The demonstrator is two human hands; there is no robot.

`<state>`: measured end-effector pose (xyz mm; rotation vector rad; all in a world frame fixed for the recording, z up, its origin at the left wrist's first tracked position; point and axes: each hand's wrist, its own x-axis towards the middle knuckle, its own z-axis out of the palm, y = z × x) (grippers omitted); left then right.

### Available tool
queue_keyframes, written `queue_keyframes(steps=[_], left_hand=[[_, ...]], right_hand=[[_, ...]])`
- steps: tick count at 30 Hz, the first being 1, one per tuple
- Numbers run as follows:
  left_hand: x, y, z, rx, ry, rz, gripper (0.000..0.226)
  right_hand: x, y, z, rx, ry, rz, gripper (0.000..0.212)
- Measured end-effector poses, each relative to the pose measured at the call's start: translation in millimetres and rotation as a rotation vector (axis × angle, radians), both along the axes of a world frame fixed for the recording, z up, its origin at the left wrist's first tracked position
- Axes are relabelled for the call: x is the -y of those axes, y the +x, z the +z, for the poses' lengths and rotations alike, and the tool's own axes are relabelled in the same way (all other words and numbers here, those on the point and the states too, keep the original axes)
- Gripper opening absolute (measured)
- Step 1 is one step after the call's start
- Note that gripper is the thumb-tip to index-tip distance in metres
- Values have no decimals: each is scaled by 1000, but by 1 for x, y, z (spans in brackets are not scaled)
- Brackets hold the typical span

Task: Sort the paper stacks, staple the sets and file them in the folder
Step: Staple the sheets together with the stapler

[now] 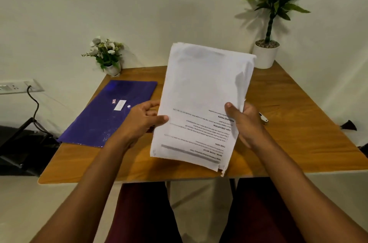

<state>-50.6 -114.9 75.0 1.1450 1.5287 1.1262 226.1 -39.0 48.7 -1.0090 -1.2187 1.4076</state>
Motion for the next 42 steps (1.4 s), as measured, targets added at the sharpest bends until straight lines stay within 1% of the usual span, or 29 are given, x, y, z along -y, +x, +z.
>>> queue_keyframes(steps=[2,3,6,7,9,11,13,17,18,19,21,22,23,27,29,31,32,36,39,42], left_hand=[[-6,9,6,-70,37,-55,40],[-9,15,10,-59,76,-46,38],[-18,29,14,159,186,40,33],[-20,32,15,197,226,76,32],[-22,37,11,146,308,144,28],[-20,45,4,63,378,199,22],[-15,53,1,29,451,213,12],[-9,57,-2,-10,543,223,5],[-8,57,-8,-14,527,227,13],[-6,59,-15,12,490,223,19],[1,64,-35,75,399,218,13],[5,68,-42,92,374,220,11],[8,71,-46,120,361,228,12],[8,74,-46,138,401,295,10],[8,75,-52,105,365,283,9],[11,77,-60,88,311,251,16],[13,76,-62,88,294,233,18],[11,70,-66,72,272,209,26],[11,69,-70,51,247,187,24],[9,70,-74,98,226,202,20]], right_hand=[[-2,-3,4,35,44,13,19],[-3,-5,7,51,69,8,19],[-5,-8,20,15,129,-27,11],[-6,-7,24,-6,152,-30,10],[-8,-7,29,15,193,-39,13],[-10,-8,28,51,223,-56,10],[-12,-8,26,79,250,-81,4],[-10,-3,26,85,295,-91,5],[-9,-2,22,105,289,-82,10],[-8,-1,15,140,268,-69,22],[-4,-1,-4,224,189,-28,44],[-2,-1,-12,249,159,-11,47],[-1,-1,-19,256,144,-4,46],[-5,-1,-22,229,165,-33,21],[-6,-2,-29,248,148,-36,25],[-3,-2,-39,278,108,-25,32],[-2,-2,-42,291,99,-25,33],[-1,1,-46,257,101,-37,30],[5,-3,-56,290,76,-29,23],[9,-4,-60,263,22,-37,23]])
